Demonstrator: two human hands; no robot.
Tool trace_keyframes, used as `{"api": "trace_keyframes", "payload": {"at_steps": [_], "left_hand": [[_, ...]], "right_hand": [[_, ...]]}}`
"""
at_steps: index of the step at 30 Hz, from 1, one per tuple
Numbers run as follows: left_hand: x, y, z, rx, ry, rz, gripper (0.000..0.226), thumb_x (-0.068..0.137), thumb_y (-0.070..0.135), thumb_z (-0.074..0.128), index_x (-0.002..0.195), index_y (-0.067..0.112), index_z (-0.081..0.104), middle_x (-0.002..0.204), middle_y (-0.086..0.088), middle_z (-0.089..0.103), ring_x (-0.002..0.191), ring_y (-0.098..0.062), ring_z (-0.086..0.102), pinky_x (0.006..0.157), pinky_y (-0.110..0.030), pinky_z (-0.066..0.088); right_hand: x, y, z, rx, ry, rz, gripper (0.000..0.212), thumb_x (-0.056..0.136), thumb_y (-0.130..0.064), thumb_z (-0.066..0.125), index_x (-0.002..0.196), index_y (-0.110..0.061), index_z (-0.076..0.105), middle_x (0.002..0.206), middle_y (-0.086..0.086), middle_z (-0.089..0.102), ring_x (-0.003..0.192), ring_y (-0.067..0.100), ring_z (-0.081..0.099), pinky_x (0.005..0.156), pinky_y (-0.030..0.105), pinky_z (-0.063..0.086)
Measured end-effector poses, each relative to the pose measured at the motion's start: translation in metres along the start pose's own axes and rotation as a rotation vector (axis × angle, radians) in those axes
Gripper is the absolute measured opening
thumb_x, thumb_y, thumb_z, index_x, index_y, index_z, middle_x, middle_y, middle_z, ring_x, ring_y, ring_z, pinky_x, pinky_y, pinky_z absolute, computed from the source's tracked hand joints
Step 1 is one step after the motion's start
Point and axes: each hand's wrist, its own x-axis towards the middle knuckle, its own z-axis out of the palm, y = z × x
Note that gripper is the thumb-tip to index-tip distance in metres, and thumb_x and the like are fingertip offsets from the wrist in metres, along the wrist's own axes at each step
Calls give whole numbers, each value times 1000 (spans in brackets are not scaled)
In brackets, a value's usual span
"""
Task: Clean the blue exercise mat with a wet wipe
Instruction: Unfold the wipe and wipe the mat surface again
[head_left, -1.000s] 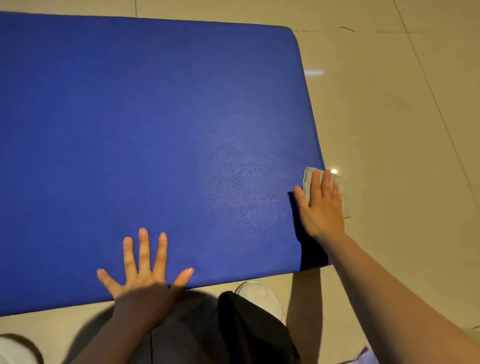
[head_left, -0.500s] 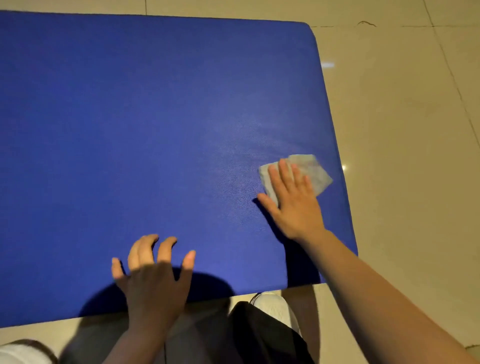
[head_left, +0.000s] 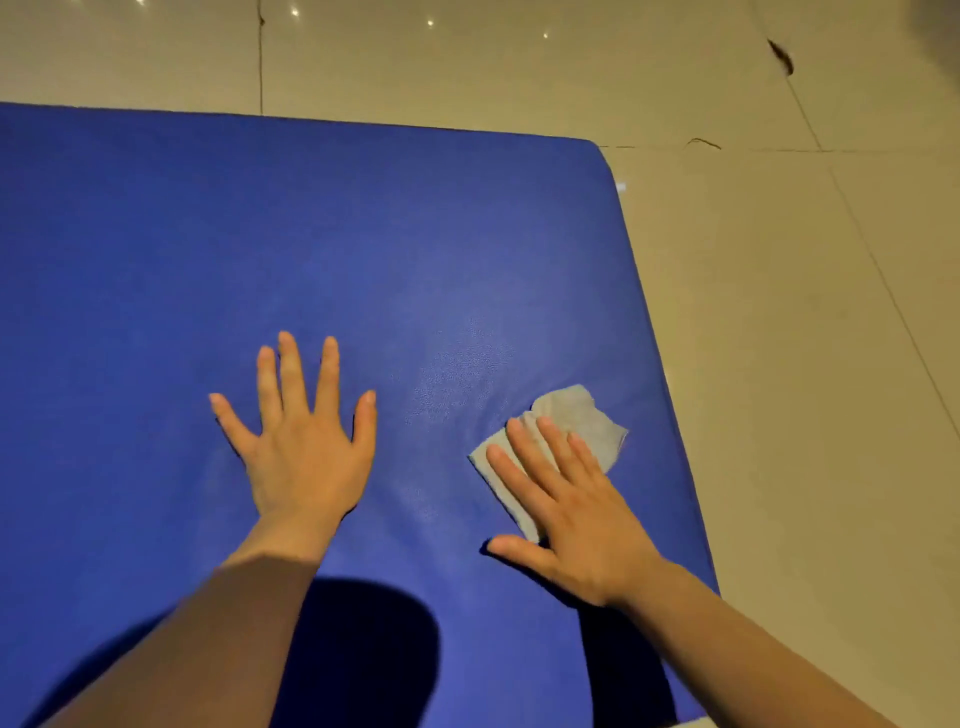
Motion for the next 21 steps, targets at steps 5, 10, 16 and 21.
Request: {"api": "trace_keyframes", "payload": {"at_steps": [5, 10, 16, 21], "left_hand": [[3, 2, 5, -14, 67, 0, 64, 95, 53, 25, 151, 22, 34, 159, -13, 24, 148, -28, 19, 110, -68, 7], [3, 2, 6, -1, 83, -7, 64, 95, 51, 25, 151, 22, 35, 158, -13, 25, 147, -29, 22, 111, -65, 5], [5, -1, 11, 29, 165, 9, 59, 99, 48, 26, 151, 22, 36, 158, -13, 27, 146, -29, 26, 112, -64, 8], [6, -2, 13, 69, 245, 59, 55, 100, 44, 32, 148, 19, 40, 156, -15, 32, 143, -31, 32, 110, -66, 16]], "right_hand": [[29, 87, -37, 183, 35, 534, 94, 83, -85, 13, 156, -29, 0, 161, -7, -18, 149, 13, -17, 122, 38, -3], [68, 56, -43, 233, 60, 781, 105, 74, -84, 10, 155, -21, -9, 161, 4, -21, 147, 19, -24, 120, 37, -13], [95, -3, -30, 148, 78, 530, 108, 73, -90, -1, 155, -19, -9, 160, 7, -22, 146, 22, -27, 118, 39, -17], [102, -30, -15, 101, 81, 46, 86, 91, -75, 23, 155, -18, 22, 163, 9, 11, 151, 26, 1, 120, 44, 2]]}}
